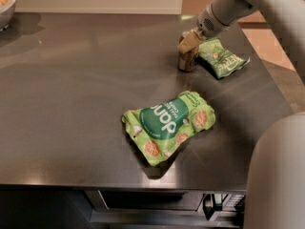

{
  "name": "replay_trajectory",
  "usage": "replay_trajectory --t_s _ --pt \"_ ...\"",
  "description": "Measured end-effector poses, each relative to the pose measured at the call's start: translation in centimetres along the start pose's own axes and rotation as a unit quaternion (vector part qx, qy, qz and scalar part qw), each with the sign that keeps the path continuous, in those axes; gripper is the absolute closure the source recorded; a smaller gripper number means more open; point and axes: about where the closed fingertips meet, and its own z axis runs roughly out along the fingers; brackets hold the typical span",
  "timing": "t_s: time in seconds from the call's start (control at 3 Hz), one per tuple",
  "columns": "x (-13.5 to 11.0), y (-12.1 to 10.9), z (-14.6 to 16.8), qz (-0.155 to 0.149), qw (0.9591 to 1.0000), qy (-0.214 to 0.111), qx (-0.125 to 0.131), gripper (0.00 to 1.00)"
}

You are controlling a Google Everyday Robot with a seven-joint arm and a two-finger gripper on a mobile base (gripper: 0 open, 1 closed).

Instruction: Move orange can near green jalapeno chip bag

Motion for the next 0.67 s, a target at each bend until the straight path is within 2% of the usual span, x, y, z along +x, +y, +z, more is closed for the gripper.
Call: replay_trajectory --t_s 0.33,0.67 --pt "0.34 -0.14 0.11 0.001 1.0000 0.002 0.002 0.12" --pt "0.44 -0.29 -0.17 0.000 1.0000 0.001 0.002 0.00"
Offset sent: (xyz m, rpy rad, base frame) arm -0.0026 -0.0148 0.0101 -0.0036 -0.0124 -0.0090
